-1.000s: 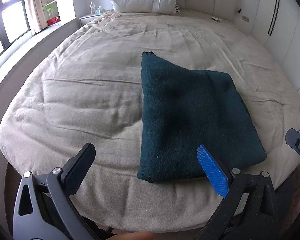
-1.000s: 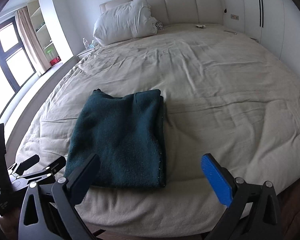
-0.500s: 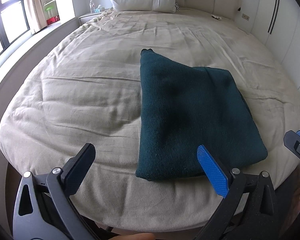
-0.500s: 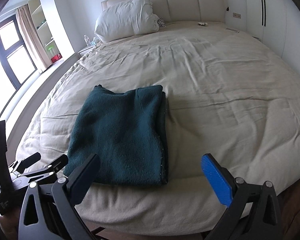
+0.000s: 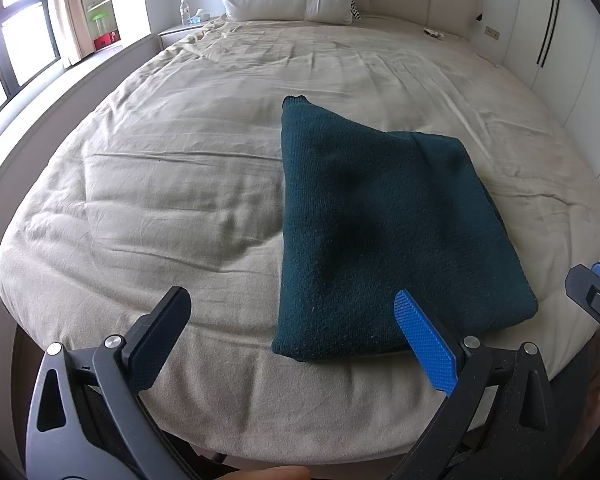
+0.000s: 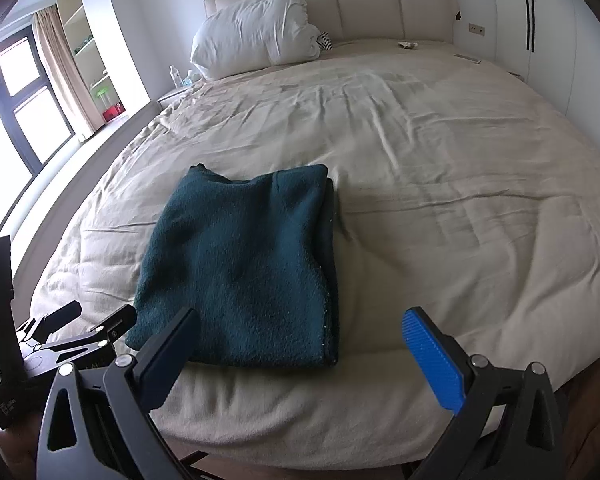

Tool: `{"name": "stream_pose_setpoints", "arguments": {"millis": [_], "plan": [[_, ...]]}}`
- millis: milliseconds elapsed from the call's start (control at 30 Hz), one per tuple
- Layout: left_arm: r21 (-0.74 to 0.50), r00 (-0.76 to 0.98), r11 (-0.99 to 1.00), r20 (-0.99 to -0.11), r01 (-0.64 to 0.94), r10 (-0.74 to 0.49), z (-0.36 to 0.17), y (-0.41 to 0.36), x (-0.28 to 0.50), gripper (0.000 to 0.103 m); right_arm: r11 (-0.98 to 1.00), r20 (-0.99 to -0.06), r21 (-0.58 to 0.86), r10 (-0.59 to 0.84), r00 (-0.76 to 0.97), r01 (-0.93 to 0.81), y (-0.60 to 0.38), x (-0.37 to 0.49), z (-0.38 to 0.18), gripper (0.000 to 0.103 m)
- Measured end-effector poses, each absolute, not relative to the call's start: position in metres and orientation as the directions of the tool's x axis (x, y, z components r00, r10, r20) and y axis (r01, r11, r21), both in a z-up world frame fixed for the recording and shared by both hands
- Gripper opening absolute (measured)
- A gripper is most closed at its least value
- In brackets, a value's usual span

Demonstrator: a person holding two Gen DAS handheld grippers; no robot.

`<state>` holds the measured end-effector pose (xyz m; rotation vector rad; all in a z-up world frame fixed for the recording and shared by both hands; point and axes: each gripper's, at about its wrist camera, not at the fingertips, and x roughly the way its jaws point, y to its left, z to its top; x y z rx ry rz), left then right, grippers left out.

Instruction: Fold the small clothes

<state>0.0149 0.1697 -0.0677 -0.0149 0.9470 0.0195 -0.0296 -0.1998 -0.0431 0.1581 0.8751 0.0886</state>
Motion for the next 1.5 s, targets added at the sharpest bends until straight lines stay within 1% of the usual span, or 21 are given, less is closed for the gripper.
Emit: {"name": "stream_pose_setpoints", "arguments": {"millis": [1500], "plan": [[0.0,0.584,1.0,-0.812,-0.022,0.012,-0.0683,0.1708,0.016,0.103,0.984,-0.761,0.175,0.144,0.633,-0.013,-0.198,-0.0331,-0.045,0.103]]}}
